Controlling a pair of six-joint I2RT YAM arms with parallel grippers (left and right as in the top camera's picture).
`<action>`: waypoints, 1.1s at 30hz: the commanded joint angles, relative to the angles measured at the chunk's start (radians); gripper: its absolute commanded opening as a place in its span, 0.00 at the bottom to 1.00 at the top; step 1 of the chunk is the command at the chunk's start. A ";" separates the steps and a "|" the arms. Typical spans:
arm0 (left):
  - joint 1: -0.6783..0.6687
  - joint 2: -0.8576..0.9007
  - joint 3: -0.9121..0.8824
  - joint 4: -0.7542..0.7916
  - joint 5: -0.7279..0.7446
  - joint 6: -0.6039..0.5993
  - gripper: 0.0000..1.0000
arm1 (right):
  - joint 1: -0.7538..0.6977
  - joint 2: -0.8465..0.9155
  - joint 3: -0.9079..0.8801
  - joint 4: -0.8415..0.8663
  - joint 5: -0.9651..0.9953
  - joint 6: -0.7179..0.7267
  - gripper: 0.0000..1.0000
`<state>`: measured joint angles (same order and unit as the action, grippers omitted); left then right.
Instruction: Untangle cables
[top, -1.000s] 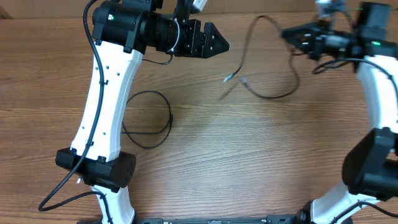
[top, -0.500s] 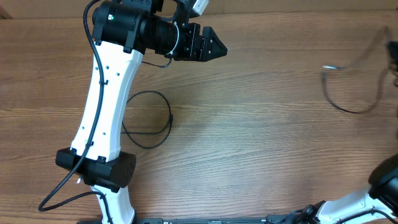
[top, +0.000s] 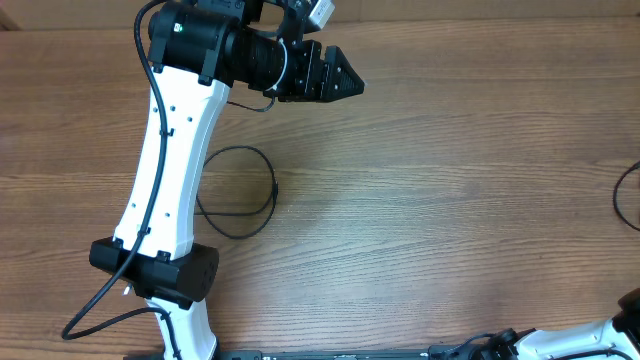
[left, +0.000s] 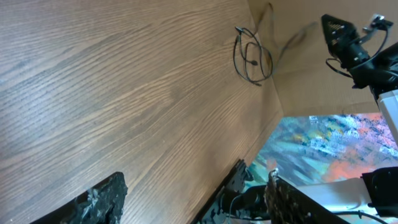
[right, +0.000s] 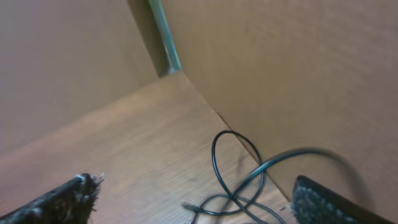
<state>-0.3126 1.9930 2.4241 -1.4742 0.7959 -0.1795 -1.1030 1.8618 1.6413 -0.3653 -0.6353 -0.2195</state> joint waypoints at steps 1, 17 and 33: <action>0.003 0.002 0.004 -0.012 0.009 0.023 0.72 | 0.014 -0.014 0.003 0.030 -0.217 0.071 1.00; 0.012 -0.021 0.006 -0.037 0.069 0.257 0.48 | 0.398 -0.016 0.003 0.129 -0.817 0.227 1.00; 0.103 -0.316 0.006 -0.215 -0.112 0.340 0.35 | 0.925 -0.069 0.003 -0.084 -0.625 0.090 1.00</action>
<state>-0.2066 1.7378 2.4245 -1.6825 0.7303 0.1310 -0.2371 1.8435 1.6417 -0.4011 -1.3743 -0.0502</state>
